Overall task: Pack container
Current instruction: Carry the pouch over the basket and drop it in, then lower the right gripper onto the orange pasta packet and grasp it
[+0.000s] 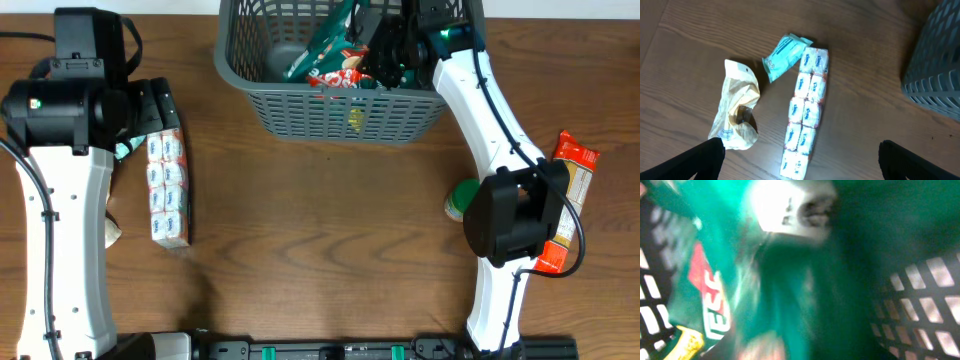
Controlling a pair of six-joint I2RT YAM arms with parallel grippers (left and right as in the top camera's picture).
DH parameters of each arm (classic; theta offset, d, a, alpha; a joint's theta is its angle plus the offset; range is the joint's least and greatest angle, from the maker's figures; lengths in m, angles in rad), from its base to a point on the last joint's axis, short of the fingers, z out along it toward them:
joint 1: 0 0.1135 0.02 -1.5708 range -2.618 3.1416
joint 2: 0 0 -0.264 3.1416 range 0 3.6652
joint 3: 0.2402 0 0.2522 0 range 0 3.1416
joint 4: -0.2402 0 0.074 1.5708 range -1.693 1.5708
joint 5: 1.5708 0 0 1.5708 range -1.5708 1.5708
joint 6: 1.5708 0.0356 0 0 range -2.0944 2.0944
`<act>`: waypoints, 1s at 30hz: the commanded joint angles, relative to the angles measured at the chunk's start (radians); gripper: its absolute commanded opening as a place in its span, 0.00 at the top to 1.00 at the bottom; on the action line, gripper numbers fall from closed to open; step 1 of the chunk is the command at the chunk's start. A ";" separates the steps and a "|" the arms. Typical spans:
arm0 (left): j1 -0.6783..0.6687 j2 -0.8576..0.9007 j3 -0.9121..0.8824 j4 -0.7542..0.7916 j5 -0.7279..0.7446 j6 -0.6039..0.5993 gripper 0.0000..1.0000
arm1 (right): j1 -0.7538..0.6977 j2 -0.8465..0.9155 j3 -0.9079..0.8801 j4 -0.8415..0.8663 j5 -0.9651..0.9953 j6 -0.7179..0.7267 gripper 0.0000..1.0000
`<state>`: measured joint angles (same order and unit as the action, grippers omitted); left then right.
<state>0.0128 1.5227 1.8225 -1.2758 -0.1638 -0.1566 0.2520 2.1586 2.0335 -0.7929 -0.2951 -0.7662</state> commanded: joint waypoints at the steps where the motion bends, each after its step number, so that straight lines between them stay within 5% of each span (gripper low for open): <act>1: 0.003 -0.002 0.008 -0.003 -0.001 0.011 0.01 | 0.000 -0.039 0.028 -0.013 -0.034 0.037 0.29; 15: 0.003 -0.002 0.008 -0.003 -0.001 0.011 0.01 | -0.004 -0.152 0.116 -0.017 -0.009 0.261 0.01; 19: 0.003 -0.002 0.008 -0.003 -0.001 0.011 0.01 | -0.024 -0.243 0.216 -0.070 0.056 0.387 0.01; 25: 0.003 -0.002 0.008 -0.003 -0.001 0.010 0.01 | -0.167 -0.381 0.254 -0.271 0.475 0.853 0.01; 30: 0.003 -0.002 0.008 -0.003 -0.001 0.010 0.01 | -0.373 -0.465 0.254 -0.579 0.549 1.139 0.01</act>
<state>0.0128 1.5227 1.8225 -1.2758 -0.1638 -0.1566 -0.0509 1.6932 2.2971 -1.3159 0.1314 0.1070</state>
